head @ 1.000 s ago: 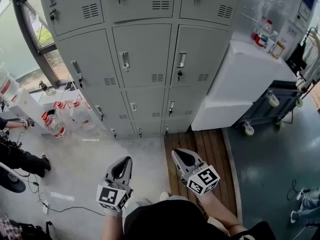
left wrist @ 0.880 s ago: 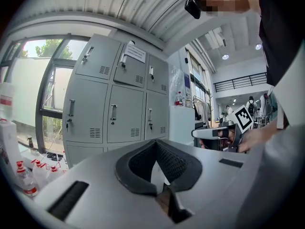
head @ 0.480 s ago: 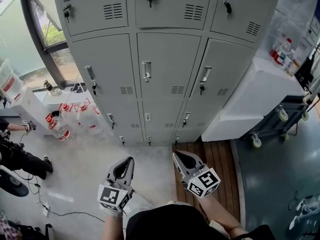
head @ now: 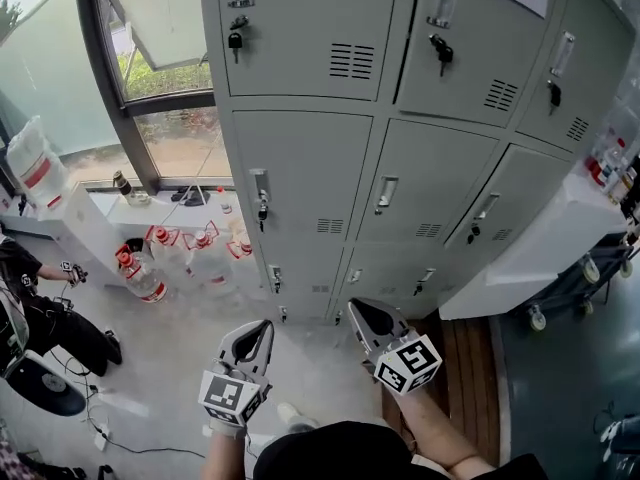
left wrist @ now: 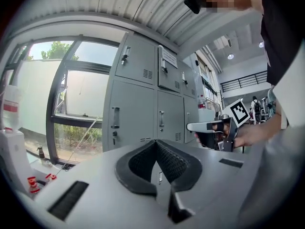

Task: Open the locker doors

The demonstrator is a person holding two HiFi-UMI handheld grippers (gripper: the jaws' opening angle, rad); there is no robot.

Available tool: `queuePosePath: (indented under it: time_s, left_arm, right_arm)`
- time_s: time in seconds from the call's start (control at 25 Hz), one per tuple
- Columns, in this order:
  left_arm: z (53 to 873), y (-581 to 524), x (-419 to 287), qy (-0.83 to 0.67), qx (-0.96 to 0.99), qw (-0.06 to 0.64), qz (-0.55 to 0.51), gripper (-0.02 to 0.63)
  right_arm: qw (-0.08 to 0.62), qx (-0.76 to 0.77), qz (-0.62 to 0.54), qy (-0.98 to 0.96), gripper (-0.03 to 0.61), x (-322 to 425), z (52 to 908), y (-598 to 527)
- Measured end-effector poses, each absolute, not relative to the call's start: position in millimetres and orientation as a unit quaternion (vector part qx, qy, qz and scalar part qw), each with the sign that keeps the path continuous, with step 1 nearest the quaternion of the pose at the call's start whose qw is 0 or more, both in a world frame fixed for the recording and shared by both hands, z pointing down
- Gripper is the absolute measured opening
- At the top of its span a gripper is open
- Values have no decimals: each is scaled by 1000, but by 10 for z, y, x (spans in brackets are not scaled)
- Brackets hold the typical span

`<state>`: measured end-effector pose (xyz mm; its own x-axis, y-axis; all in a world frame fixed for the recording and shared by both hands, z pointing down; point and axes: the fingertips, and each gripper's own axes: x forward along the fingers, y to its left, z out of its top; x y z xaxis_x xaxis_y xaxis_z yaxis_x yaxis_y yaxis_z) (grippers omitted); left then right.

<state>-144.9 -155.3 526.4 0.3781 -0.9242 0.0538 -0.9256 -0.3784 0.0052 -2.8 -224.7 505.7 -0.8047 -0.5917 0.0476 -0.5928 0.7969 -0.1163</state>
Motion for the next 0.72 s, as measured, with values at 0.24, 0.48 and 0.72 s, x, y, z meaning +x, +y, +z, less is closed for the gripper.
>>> queuePosePath:
  time_s: [0.24,0.48,0.72]
  left_arm:
    - [5105,-1756,-2092,-562,827,8,27,17]
    - [4842,-1967,-2406,-585,811,6,11,17]
    - [4470,-2152,-2459,-603,798,-9,-1,17]
  right_arm:
    - [-5,304,33,-952,26,-769,4642,-2606]
    - [-34,295,1,-955,26,-1207,4021,-2992]
    - [-54,272,-31,-960,26,-1474,3350,-3319]
